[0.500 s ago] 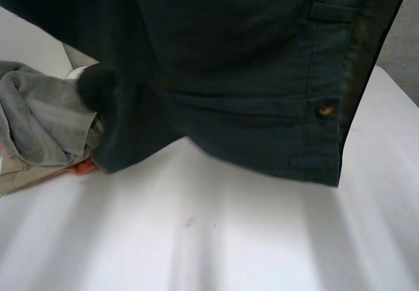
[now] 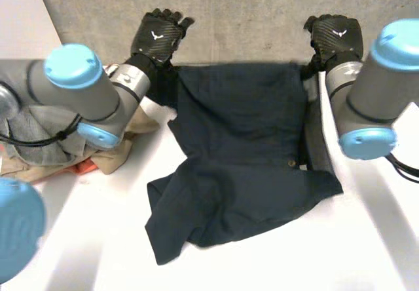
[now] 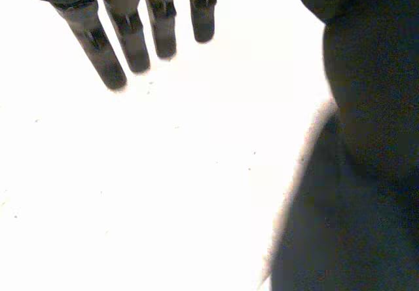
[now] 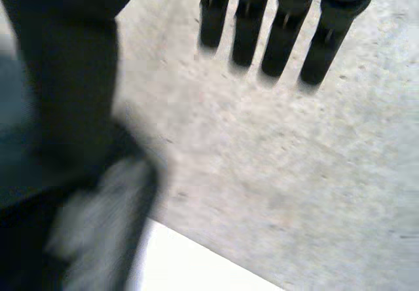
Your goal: Fold the laundry.
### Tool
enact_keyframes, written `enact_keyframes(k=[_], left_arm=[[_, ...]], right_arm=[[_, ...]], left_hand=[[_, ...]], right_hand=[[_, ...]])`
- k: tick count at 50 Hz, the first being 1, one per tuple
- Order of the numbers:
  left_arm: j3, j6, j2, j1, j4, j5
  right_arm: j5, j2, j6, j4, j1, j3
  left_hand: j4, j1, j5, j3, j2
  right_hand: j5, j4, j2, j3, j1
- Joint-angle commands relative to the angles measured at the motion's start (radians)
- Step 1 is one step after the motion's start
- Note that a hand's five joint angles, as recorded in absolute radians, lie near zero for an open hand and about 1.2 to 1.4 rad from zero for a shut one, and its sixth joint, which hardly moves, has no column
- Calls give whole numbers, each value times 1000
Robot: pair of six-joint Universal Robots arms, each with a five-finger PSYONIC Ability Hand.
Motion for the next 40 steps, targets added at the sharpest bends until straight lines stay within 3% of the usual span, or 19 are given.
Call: enact_keyframes(k=[1,6,8,14,22,31,40], left_arm=[[103,-17,-43,-11,46,-49],[35,-20,90,-22,35,-164],[-55,-17,182,-25,12,-199],[-357,-14,453,-37,-124,-227],[-802,-26,792,-132,-391,-222],[-1150,-143,920,-263,-447,-229],[-1267,-255,880,-268,-304,-230]], right_arm=[[134,102,-230,-46,-4,-188],[60,9,-240,-24,-10,-171],[-27,-60,-248,25,-13,-115],[-266,-241,-265,219,-48,88],[-363,-468,-391,459,-122,393],[-478,-567,-665,491,-194,781],[-601,-560,-685,289,-277,978]], left_hand=[[-99,-29,-102,-102,-96],[-92,-22,-95,-95,-89],[-66,4,-69,-69,-63],[81,151,78,78,84],[286,356,283,283,289],[295,366,292,293,298],[234,304,231,231,237]], right_hand=[[-204,-223,-188,-218,-156],[-204,-223,-188,-218,-156],[-204,-223,-188,-218,-156],[-204,-223,-188,-218,-156],[-158,-178,-143,-173,-111],[26,7,42,12,74],[252,233,268,238,300]])
